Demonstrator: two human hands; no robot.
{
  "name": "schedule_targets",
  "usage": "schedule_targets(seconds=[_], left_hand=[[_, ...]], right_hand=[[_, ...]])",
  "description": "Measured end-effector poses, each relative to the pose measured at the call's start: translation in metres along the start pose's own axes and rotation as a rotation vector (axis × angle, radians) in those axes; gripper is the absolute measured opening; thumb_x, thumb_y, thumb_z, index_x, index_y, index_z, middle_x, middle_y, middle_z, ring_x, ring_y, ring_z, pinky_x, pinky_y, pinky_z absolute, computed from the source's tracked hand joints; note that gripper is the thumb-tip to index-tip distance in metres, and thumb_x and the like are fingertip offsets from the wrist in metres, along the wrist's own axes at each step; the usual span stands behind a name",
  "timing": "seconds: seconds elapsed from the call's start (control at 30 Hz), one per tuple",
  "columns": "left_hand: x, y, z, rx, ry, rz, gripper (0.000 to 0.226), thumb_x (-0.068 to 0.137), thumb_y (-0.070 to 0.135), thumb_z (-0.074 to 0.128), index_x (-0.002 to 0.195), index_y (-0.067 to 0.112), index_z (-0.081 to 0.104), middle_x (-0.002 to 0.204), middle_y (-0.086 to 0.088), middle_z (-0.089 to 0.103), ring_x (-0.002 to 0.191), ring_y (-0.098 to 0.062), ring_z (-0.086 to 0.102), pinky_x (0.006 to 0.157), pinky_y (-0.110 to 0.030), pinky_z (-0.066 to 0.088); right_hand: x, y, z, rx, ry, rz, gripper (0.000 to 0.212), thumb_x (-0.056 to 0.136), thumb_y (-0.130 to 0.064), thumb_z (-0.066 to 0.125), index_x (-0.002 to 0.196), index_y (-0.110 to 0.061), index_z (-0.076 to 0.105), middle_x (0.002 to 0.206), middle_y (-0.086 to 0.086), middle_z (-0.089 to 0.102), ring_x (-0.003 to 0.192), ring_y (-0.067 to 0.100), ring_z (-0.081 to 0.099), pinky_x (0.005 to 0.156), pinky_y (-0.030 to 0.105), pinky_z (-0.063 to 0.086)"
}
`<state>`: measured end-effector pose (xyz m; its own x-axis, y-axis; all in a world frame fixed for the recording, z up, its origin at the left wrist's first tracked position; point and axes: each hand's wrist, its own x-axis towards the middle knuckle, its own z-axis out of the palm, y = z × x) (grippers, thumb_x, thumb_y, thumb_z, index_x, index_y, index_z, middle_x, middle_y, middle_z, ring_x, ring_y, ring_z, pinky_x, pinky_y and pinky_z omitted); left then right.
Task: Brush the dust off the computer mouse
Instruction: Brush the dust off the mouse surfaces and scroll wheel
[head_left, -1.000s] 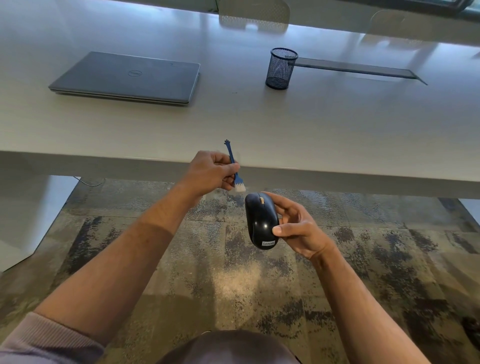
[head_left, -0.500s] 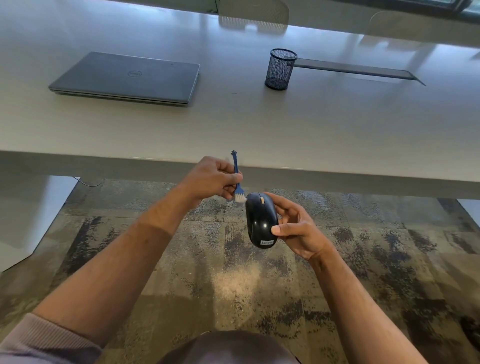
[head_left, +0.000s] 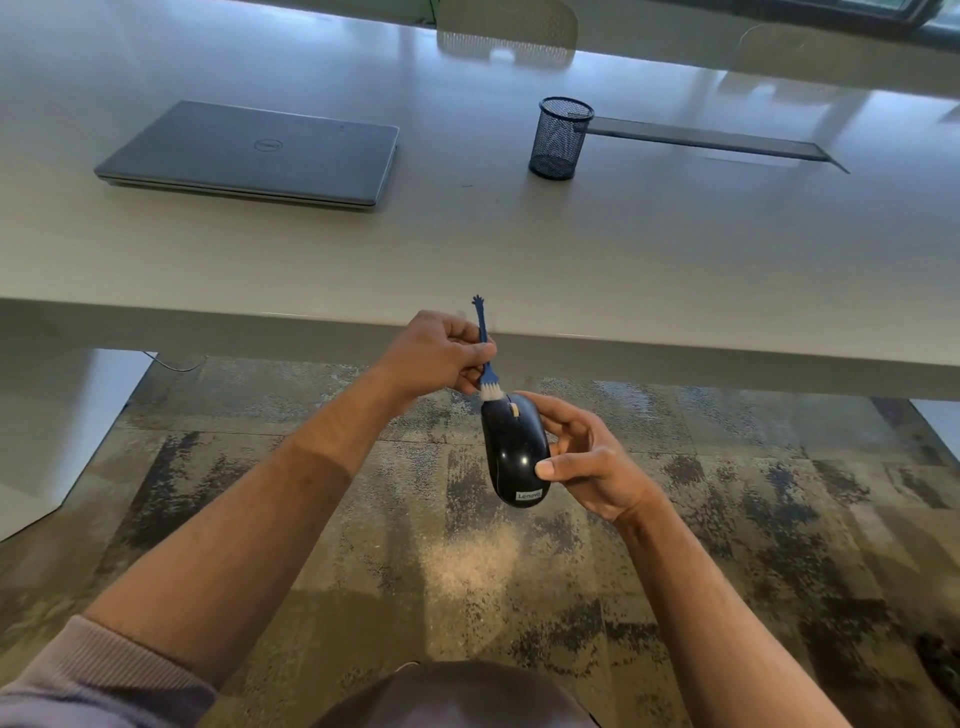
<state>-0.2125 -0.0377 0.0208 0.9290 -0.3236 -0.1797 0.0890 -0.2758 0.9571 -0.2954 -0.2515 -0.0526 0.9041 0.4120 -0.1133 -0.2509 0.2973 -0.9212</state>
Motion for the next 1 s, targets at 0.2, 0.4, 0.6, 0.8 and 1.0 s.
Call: schedule_targets(seconds=[0.2,0.4,0.6,0.8,1.0], left_hand=[[0.001,-0.001,-0.009,0.029,0.078,-0.035,0.015,0.091,0.008,0.064,0.097,-0.005,0.065,0.077,-0.013,0.064,0.060,-0.014,0.062,0.056,-0.022,0.056],[0.005,0.005,0.003,0.006,0.073,0.010,0.014,0.091,0.011,0.064,0.100,-0.001,0.066,0.079,-0.011,0.066,0.061,-0.011,0.062,0.059,-0.023,0.057],[0.005,0.001,0.004,0.040,0.012,-0.009,0.014,0.092,0.011,0.063,0.100,-0.001,0.066,0.081,-0.012,0.065,0.065,-0.014,0.062,0.060,-0.022,0.055],[0.002,0.000,-0.006,0.050,-0.078,-0.053,0.018,0.092,0.010,0.063,0.100,-0.006,0.065,0.077,-0.010,0.062,0.063,-0.013,0.060,0.059,-0.023,0.055],[0.007,0.001,-0.006,-0.098,0.155,0.007,0.010,0.091,0.009,0.064,0.097,0.001,0.067,0.081,-0.013,0.065,0.063,-0.014,0.062,0.057,-0.023,0.056]], right_hand=[[-0.002,-0.001,-0.003,0.008,0.011,-0.010,0.085,0.062,0.000,0.076,0.142,0.001,0.047,0.136,0.017,0.058,0.112,0.034,0.063,0.097,0.049,0.052],[0.001,-0.002,0.001,-0.003,-0.015,-0.008,0.085,0.062,0.002,0.076,0.142,0.001,0.047,0.137,0.017,0.058,0.114,0.036,0.062,0.099,0.050,0.051],[-0.002,-0.003,0.000,0.022,-0.002,-0.013,0.084,0.060,0.003,0.076,0.140,0.001,0.049,0.135,0.015,0.060,0.110,0.031,0.066,0.093,0.045,0.056],[-0.002,-0.003,-0.002,0.036,0.041,-0.031,0.086,0.058,0.001,0.077,0.140,0.002,0.049,0.134,0.017,0.059,0.114,0.031,0.063,0.093,0.044,0.055],[-0.001,-0.002,0.000,0.033,-0.014,-0.014,0.082,0.062,0.004,0.075,0.140,-0.001,0.049,0.135,0.015,0.060,0.111,0.032,0.065,0.091,0.043,0.056]])
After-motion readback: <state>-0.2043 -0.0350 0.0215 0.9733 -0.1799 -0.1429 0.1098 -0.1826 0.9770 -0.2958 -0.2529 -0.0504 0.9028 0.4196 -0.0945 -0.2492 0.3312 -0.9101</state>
